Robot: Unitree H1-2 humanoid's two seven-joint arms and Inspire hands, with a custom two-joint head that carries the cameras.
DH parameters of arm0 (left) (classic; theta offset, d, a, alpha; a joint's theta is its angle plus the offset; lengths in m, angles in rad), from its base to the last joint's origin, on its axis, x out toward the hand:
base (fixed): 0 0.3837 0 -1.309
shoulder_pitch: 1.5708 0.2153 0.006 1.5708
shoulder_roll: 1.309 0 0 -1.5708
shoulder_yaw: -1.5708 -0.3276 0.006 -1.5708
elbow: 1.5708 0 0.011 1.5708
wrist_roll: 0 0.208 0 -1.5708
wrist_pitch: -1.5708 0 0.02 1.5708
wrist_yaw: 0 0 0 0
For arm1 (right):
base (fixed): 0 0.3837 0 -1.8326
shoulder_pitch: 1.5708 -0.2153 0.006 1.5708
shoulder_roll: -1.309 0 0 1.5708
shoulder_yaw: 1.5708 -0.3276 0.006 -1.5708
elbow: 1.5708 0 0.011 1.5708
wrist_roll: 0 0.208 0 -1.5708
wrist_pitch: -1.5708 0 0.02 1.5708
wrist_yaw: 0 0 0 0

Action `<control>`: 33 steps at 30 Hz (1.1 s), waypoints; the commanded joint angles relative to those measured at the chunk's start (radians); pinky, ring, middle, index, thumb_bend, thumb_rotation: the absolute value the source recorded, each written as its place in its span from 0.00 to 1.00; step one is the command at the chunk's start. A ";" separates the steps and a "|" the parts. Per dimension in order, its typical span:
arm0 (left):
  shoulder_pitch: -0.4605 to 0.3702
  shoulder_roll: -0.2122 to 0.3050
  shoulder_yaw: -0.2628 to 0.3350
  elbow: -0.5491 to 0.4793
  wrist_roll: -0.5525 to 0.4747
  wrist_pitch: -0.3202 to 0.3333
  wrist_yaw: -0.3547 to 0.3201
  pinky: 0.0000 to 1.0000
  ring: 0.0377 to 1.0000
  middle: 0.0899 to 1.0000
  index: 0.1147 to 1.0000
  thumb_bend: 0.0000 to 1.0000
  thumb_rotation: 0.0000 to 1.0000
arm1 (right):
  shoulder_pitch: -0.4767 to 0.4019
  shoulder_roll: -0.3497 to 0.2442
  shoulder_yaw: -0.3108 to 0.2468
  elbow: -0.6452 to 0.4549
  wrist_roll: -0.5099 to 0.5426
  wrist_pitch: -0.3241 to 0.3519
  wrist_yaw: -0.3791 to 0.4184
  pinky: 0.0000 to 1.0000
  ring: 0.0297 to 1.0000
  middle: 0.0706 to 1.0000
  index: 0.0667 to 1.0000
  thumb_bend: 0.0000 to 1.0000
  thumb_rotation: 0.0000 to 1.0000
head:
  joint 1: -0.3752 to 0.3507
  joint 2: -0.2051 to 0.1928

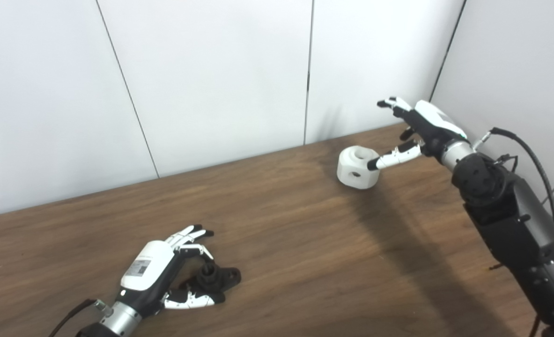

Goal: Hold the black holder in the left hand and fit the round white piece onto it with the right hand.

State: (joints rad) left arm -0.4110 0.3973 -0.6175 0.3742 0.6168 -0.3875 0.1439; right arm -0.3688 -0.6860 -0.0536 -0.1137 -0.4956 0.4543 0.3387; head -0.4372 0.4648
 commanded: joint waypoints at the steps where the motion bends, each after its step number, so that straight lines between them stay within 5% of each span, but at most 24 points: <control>1: 0.112 0.041 -0.063 0.110 0.100 0.011 -0.086 0.90 0.93 0.86 0.42 0.52 0.05 | -0.049 -0.038 0.004 0.004 0.005 -0.005 0.007 0.70 0.95 1.00 0.95 0.99 0.35 | 0.000 0.001; 17: 0.125 0.034 -0.059 0.088 0.092 0.035 -0.106 0.92 0.93 0.86 0.42 0.52 0.05 | -0.074 -0.015 0.063 0.135 0.011 0.011 0.046 0.73 0.97 1.00 0.97 1.00 0.35 | 0.004 -0.001; 33: 0.142 0.033 -0.061 0.042 0.089 0.057 -0.125 0.88 0.91 0.85 0.42 0.52 0.05 | -0.065 0.082 0.071 0.237 -0.010 -0.031 -0.143 0.71 0.93 1.00 0.91 1.00 0.40 | 0.019 0.009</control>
State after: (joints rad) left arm -0.3990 0.4033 -0.6141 0.3487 0.6245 -0.3758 0.1449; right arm -0.3970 -0.5893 0.0255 0.1401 -0.4924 0.4456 0.2356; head -0.4203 0.4709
